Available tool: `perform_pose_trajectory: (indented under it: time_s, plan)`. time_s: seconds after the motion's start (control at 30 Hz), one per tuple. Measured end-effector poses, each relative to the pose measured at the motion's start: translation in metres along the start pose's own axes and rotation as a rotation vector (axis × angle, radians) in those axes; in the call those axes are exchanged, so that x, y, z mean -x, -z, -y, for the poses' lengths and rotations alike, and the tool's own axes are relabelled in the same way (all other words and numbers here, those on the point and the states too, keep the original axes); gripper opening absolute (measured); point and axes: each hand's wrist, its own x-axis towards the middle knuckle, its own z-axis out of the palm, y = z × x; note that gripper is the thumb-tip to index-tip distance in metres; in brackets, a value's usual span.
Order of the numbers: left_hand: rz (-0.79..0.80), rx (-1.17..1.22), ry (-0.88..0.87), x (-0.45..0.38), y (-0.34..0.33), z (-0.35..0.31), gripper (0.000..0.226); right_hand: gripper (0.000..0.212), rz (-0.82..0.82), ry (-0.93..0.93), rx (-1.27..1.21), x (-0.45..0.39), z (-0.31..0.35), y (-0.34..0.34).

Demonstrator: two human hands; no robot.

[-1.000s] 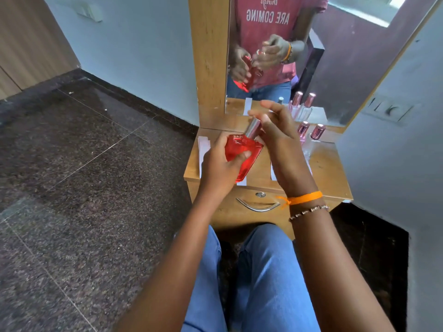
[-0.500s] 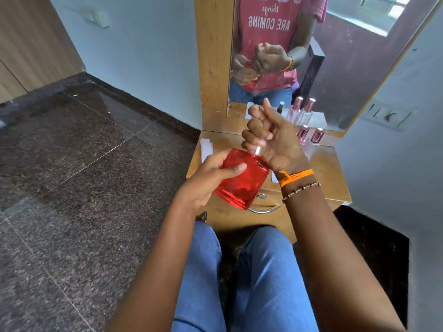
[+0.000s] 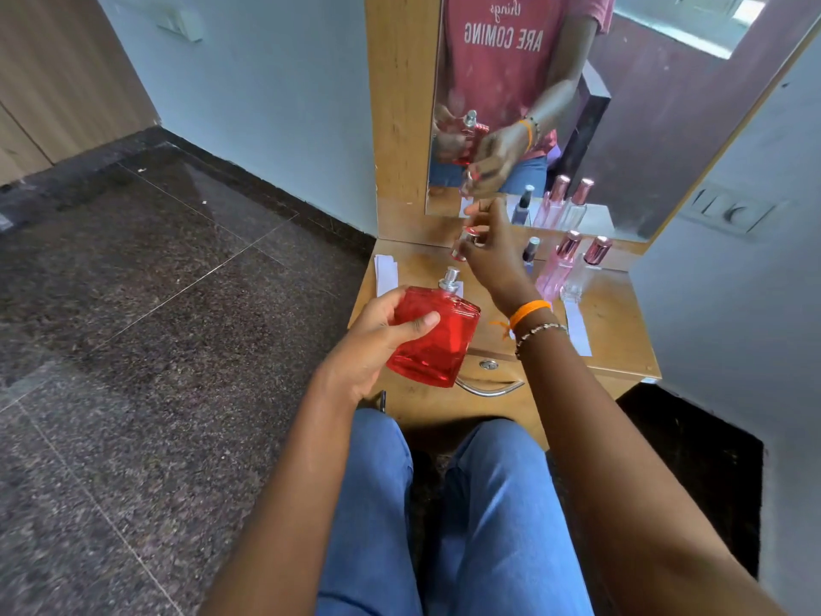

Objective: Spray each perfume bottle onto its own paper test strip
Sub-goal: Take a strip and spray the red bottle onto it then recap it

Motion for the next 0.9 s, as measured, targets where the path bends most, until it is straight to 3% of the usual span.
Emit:
perform_pose_trajectory:
  time_s: [0.13,0.4,0.53,0.67,0.77,0.9]
  plan:
    - [-0.046,0.016,-0.009,-0.002,0.003,0.002,0.040,0.035,-0.108,0.078,0.230,-0.017,-0.020,-0.015]
    - [-0.086,0.047,0.013,-0.005,0.002,0.006,0.041,0.041,-0.156,0.045,0.237,-0.005,-0.033,-0.020]
    - [-0.099,0.078,-0.001,-0.007,-0.003,0.005,0.037,0.007,-0.236,0.139,0.011,0.033,-0.004,-0.013]
    - [-0.122,0.123,0.003,-0.011,-0.010,0.002,0.032,0.024,-0.063,-0.038,-0.345,0.086,0.018,-0.001]
    - [-0.139,0.123,0.012,-0.013,-0.018,0.000,0.033,0.035,0.142,-0.030,-0.297,0.106,0.012,0.005]
    - [-0.098,0.014,0.098,-0.016,-0.027,0.000,0.031,0.054,0.165,-0.022,-0.300,0.112,0.006,0.014]
